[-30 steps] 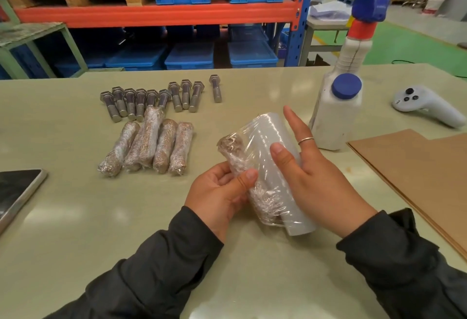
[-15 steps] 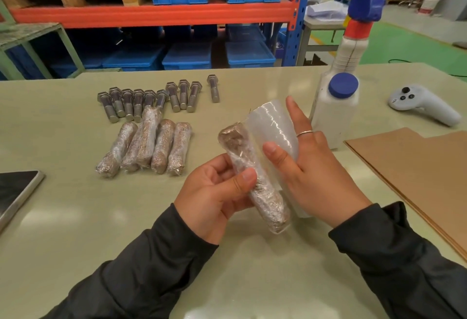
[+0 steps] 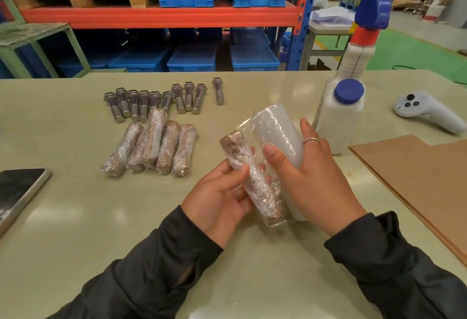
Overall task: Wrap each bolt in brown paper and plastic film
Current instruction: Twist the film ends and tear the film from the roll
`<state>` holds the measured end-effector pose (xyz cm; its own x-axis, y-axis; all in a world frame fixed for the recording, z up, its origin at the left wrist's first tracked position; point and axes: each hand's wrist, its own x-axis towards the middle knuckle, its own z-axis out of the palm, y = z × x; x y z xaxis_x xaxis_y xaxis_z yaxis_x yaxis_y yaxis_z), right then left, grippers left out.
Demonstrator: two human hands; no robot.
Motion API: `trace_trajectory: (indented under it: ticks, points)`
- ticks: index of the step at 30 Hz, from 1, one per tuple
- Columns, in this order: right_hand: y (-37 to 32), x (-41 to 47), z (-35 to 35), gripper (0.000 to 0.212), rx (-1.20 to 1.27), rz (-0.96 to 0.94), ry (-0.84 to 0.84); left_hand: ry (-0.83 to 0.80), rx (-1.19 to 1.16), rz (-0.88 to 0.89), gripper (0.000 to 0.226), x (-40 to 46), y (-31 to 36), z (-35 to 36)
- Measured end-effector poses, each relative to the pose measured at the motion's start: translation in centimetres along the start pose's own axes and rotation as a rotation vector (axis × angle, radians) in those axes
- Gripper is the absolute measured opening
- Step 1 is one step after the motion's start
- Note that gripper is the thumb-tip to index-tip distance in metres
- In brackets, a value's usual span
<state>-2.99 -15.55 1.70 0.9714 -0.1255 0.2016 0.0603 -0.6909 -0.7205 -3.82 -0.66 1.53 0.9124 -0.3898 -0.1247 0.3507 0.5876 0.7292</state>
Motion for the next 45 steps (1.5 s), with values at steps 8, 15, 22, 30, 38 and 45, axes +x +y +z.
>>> trace_trajectory:
  ticks: [8, 15, 22, 30, 38, 45]
  points:
    - [-0.4, -0.5, -0.5, 0.086, 0.064, -0.059, -0.066, 0.086, 0.141, 0.097, 0.051, 0.1, -0.5, 0.0]
    - [-0.2, -0.1, -1.0, 0.093, 0.272, 0.127, -0.152, 0.135, 0.166, 0.100, 0.034, 0.1, -0.1, -0.3]
    - [-0.3, -0.6, -1.3, 0.064, 0.446, 0.155, -0.203, 0.098, 0.146, 0.038, 0.028, 0.0, 0.0, -0.5]
    - [-0.2, -0.6, -1.9, 0.044, 0.656, 0.234, -0.370, 0.136, 0.137, 0.012, 0.037, 0.2, -0.1, -0.8]
    - [-0.1, -0.9, -1.9, 0.072, 0.664, 0.209, -0.335, 0.183, 0.157, 0.076, 0.042, 0.3, -0.2, -0.7]
    - [-0.3, -0.9, -2.0, 0.074, 0.596, 0.209, -0.339, 0.207, 0.184, 0.044, 0.035, 0.4, 0.3, -1.3]
